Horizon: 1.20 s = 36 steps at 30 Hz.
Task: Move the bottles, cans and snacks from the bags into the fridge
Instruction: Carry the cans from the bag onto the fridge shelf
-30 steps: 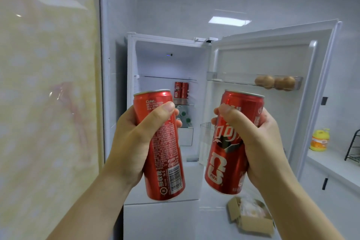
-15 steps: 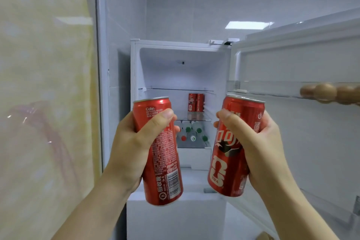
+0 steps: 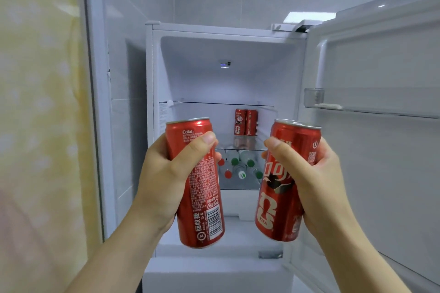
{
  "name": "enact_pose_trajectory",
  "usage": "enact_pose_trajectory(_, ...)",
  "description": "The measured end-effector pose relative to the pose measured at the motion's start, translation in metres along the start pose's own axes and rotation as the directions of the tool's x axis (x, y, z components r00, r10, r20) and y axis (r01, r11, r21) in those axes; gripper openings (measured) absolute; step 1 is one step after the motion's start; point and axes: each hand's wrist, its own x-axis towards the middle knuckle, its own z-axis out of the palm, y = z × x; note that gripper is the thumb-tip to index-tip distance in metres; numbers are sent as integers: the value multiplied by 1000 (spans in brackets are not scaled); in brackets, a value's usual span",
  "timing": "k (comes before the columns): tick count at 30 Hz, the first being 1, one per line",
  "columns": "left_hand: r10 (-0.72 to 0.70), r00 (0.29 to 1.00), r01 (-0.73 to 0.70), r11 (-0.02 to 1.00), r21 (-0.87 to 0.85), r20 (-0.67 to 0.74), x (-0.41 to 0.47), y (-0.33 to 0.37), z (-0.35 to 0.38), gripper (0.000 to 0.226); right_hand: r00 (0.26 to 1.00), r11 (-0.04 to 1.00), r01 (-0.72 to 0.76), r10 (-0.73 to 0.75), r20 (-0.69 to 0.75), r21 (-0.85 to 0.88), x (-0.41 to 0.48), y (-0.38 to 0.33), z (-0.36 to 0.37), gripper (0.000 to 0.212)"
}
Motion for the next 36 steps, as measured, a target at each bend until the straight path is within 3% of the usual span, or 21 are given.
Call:
enact_pose_trajectory(7, 21, 1000, -21, 1000, -6, 13, 82, -38, -31, 27, 999, 1000, 16, -17, -35, -13, 61, 42, 51, 49)
enact_pose_trajectory(16, -5, 999, 3, 999, 39, 37, 172, -91, -74, 41, 995, 1000, -4, 2, -98, -24, 123, 100, 110, 45)
enact_pose_trajectory(36, 45, 992, -16, 973, 228, -121, 310, -203, -54, 48, 998, 995, 48, -51, -30, -92, 278, 237, 131, 38)
